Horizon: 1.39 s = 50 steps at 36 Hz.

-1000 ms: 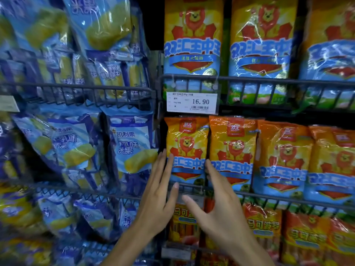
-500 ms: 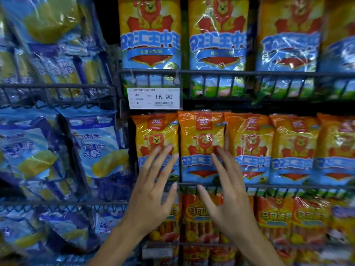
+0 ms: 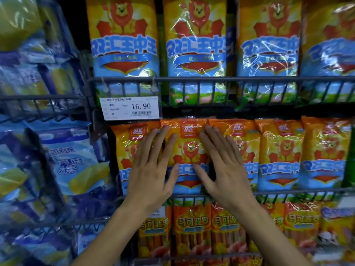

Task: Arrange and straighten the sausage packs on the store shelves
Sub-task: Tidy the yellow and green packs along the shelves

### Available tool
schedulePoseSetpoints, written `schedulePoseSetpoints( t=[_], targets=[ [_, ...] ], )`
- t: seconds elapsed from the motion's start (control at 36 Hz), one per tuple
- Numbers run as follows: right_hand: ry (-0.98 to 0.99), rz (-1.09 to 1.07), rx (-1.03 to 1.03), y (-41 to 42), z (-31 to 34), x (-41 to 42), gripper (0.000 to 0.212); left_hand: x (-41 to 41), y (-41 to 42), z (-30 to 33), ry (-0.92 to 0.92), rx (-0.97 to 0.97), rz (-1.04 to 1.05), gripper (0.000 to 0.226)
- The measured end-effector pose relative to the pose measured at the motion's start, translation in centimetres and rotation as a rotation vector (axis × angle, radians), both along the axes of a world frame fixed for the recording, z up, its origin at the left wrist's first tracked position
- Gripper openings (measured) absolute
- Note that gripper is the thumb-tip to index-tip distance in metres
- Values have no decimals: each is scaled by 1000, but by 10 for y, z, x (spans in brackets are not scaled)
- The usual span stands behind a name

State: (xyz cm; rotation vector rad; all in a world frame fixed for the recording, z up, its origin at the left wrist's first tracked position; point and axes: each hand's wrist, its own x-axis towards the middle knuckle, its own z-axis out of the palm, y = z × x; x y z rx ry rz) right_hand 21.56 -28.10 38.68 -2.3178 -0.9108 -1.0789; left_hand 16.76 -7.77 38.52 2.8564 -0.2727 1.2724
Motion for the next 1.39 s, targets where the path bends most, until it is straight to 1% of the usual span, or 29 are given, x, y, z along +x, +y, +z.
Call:
schedulePoseSetpoints(
  t=[0.08, 0.14, 0.19, 0.28, 0.36, 0.47, 0.56, 0.67, 0.81, 0.92, 1.0, 1.06, 1.17, 1.39],
  targets=[
    [31, 51, 110, -8, 0, 0, 70, 0, 0, 0, -2, -25, -32, 68],
    [-2, 39, 166, -18, 1, 2, 66, -2, -3, 0, -13, -76, -89, 66],
    [-49, 6, 150, -28, 2, 8, 64, -4, -12, 3, -33, -89, -156, 62],
    [-68, -33, 73, -36, 6, 16, 63, 0, -30, 15, -39, 20, -223, 62],
    [-80, -77, 31, -40, 6, 20, 62, 13, -45, 24, 18, 95, -168, 68],
    [-72, -129, 30, -42, 5, 22, 62, 23, -51, 21, 74, 129, -64, 74],
    [-69, -180, 32, -39, 7, 23, 60, 20, -48, 14, 74, 127, -55, 75],
    [-47, -260, 7, -35, 16, 23, 62, 16, -47, 7, 69, 114, -20, 74],
    [5, -303, -35, -32, 29, 26, 60, 13, -51, 8, 82, 99, -6, 73],
    [-7, -200, -71, -36, 29, 28, 60, 12, -54, 9, 80, 91, -16, 72],
    [-55, -72, 8, -42, 16, 26, 63, 13, -54, 14, 78, 84, -34, 72],
    [-78, -31, 83, -45, 5, 23, 66, 14, -55, 19, 73, 95, -31, 72],
    [-70, -41, 142, -48, -11, 19, 71, 23, -57, 26, 82, 128, 11, 71],
    [-61, -108, 90, -45, -19, 19, 73, 35, -58, 30, 73, 114, 50, 66]
  ],
)
